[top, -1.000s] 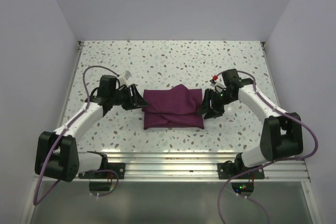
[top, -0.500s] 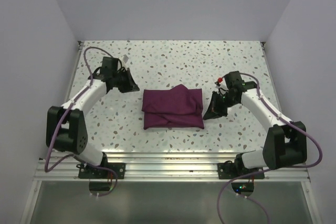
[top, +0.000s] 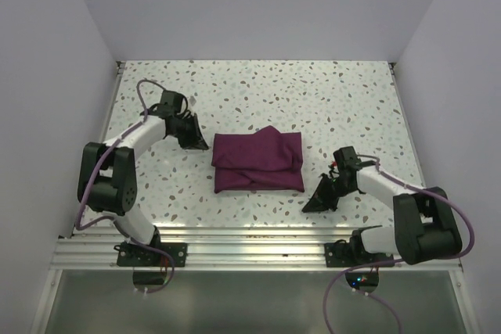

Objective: Prepare the surgical pack

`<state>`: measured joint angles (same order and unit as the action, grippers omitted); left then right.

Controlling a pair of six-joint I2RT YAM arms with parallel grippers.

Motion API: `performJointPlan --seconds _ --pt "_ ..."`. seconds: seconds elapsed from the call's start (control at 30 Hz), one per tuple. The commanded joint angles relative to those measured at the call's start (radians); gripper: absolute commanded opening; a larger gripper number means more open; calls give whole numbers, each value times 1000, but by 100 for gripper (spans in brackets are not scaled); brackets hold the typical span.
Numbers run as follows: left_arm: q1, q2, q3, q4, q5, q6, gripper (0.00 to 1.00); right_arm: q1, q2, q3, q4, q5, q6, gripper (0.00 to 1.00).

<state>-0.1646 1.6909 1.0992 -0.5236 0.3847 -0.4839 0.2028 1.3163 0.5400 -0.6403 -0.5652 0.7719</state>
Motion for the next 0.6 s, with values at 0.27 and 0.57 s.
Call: performJointPlan --seconds 0.27,0.57 --pt "-3 -132 88 73 -17 51 21 21 99 -144 501 -24 470 0" --pt "-3 -185 99 106 58 106 41 35 309 0 599 8 511 0"
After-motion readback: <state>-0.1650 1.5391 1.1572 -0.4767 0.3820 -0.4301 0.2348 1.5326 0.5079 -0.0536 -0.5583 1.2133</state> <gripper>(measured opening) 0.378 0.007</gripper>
